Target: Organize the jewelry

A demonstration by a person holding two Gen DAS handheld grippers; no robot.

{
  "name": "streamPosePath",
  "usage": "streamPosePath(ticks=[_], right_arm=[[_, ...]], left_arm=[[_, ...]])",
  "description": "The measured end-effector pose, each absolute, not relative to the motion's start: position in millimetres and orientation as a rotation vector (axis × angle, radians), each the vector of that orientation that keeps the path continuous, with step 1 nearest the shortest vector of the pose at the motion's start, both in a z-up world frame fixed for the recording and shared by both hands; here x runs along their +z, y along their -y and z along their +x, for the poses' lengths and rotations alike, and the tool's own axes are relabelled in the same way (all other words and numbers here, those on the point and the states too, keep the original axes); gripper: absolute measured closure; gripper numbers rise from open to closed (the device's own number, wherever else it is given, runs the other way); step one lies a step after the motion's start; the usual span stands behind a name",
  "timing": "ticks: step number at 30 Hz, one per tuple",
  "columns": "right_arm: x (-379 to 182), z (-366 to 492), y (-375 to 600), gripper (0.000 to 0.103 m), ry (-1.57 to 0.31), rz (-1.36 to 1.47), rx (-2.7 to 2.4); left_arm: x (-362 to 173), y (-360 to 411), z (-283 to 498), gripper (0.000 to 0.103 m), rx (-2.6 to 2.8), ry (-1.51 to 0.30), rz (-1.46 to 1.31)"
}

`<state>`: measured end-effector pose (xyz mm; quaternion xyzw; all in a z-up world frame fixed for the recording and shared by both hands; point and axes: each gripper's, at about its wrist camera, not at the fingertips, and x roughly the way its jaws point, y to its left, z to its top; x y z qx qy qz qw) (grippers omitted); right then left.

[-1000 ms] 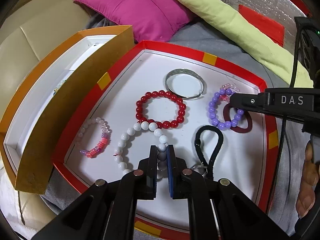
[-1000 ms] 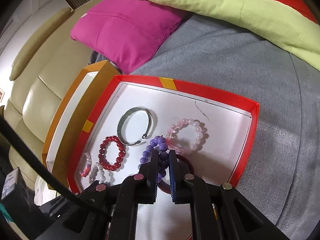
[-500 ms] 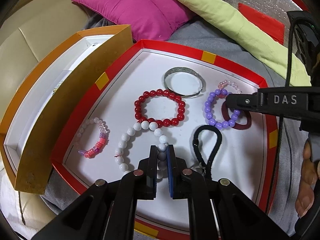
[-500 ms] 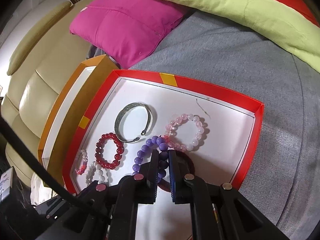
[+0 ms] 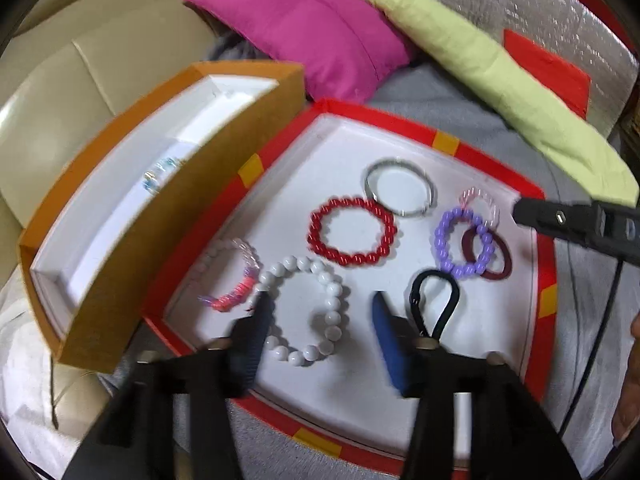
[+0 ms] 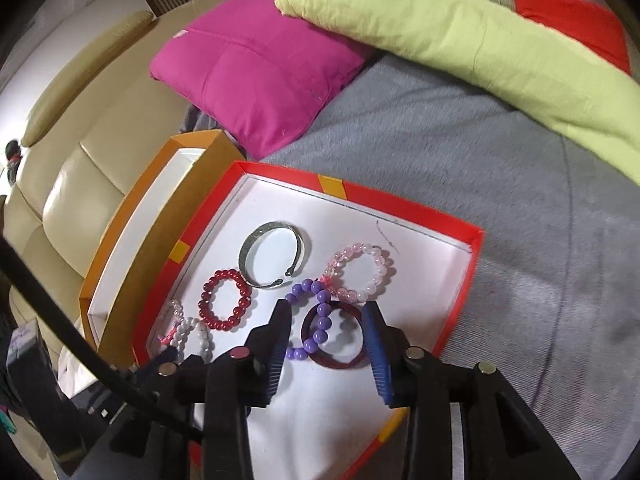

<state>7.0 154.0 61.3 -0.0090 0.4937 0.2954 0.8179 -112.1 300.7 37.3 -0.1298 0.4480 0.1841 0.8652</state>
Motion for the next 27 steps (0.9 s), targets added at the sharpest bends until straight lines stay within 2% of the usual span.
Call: streamPosePath(ticks=[5, 6, 7, 12, 16, 23, 27], right_arm=[[85.2, -20.5, -129.1, 0.039, -0.967, -0.087, 0.622], [89.1, -26.7, -123.0, 0.033, -0.951, -0.092, 0.625], [93.6, -34.8, -115.3, 0.026, -0.928, -0.099, 0.631], [109.5, -73.2, -85.0, 0.016, -0.854, -0.124, 0.649], [123.1, -109.7, -65.9, 0.002, -0.779, -0.14, 0.666], [134.3, -150.0, -52.4, 0.0, -0.719, -0.18, 0.676], [132.0, -158.6, -49.5, 0.0, -0.72, -0.201, 0.665]], left_arm=[[57.8, -293.8, -126.1, 0.031, 0.42, -0.899, -0.265], [61.5, -291.7, -129.3, 0.028, 0.426, -0.893, -0.262], [66.4, -287.9, -134.5, 0.028, 0.433, -0.883, -0.255], [83.4, -270.3, -152.8, 0.024, 0.46, -0.846, -0.22], [97.5, -255.0, -172.1, 0.022, 0.499, -0.813, -0.184], [116.0, -230.8, -202.7, 0.021, 0.514, -0.774, -0.213], [121.4, -219.8, -214.8, 0.013, 0.521, -0.76, -0.199]])
